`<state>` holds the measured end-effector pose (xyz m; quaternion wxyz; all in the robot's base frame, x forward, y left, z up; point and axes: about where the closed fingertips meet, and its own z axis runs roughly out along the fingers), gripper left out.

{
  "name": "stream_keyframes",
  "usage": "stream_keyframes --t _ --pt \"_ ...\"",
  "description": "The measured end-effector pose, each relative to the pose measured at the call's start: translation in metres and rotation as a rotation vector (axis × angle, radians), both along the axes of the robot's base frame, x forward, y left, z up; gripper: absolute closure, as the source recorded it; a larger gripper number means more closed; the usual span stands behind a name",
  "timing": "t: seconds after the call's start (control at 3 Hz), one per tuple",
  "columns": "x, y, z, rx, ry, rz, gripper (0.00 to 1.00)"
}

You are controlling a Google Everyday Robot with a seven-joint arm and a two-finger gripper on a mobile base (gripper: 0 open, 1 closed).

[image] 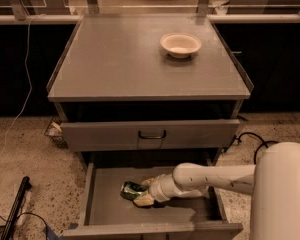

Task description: Pick green can from middle drawer and place on counter

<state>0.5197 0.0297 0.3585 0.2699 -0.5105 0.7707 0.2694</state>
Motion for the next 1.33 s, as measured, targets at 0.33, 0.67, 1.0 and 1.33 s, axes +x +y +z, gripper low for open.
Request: stream_keyframes --t 0.33,0.67,1.0,1.33 --pt "0.0 0.0 0.0 0.0 0.0 0.0 0.93" --pt "0.0 0.0 0.0 0.0 0.0 0.0 1.0" --pt "-0.002 0.0 0.003 0.012 0.002 0.01 1.0" --pt "-0.007 -0.001 0.017 0.038 -0.005 0.033 1.0"
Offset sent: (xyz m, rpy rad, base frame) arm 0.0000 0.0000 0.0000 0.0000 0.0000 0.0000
